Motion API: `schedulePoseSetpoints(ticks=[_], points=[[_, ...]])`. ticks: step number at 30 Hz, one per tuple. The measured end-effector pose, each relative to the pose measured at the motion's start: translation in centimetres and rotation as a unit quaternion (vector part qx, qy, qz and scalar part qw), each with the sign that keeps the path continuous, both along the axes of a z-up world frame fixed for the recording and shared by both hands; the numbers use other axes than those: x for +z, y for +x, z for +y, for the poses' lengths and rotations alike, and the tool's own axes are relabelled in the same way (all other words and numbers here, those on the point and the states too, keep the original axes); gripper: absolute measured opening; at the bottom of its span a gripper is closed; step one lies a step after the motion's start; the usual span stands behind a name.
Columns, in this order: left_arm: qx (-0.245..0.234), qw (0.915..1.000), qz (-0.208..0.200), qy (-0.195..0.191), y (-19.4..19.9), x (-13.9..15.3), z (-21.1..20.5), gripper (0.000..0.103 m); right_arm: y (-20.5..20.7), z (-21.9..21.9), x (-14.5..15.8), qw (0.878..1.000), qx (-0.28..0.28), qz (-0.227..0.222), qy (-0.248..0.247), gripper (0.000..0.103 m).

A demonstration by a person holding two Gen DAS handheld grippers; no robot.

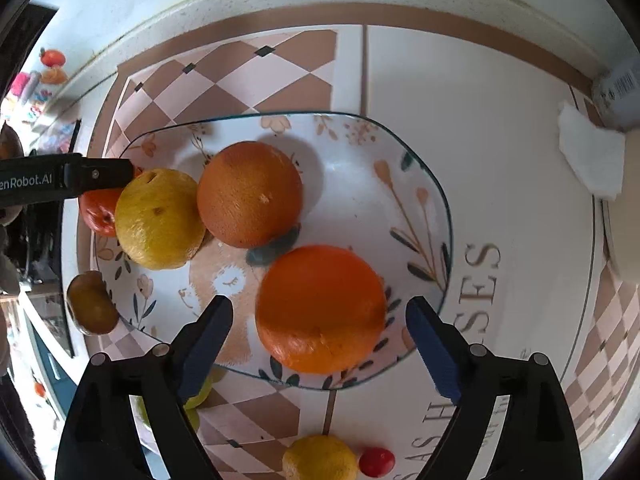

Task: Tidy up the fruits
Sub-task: 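Open the left tool over the plate while the right tool releases the large orange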

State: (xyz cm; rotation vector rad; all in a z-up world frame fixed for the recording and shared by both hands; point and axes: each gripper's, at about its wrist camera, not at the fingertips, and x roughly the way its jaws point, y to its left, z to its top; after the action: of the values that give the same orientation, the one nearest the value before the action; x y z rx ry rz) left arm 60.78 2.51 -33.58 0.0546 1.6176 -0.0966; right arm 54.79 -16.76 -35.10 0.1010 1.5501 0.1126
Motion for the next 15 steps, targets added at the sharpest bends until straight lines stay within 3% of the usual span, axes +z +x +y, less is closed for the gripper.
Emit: schedulePoseSetpoints(ticks=[4,7,15], points=[[0.025,0.9994,-0.013,-0.018,-1.0,1.3,1.5,0.088,-2.3,-2.1,1.9,1.0,-0.02,-0.015,-0.005,0.091],[0.039,0.9979,-0.05,-0.009,-2.8,3.0,2.3,0.088,-4.0,-2.3,3.4,0.999,-0.02,-0.03,-0.021,0.091],[0.055,0.9917,-0.116,0.007,-10.8,6.4,2.6,0.088,-7.7,-1.1,7.0,0.996,-0.018,-0.071,-0.043,0.091]])
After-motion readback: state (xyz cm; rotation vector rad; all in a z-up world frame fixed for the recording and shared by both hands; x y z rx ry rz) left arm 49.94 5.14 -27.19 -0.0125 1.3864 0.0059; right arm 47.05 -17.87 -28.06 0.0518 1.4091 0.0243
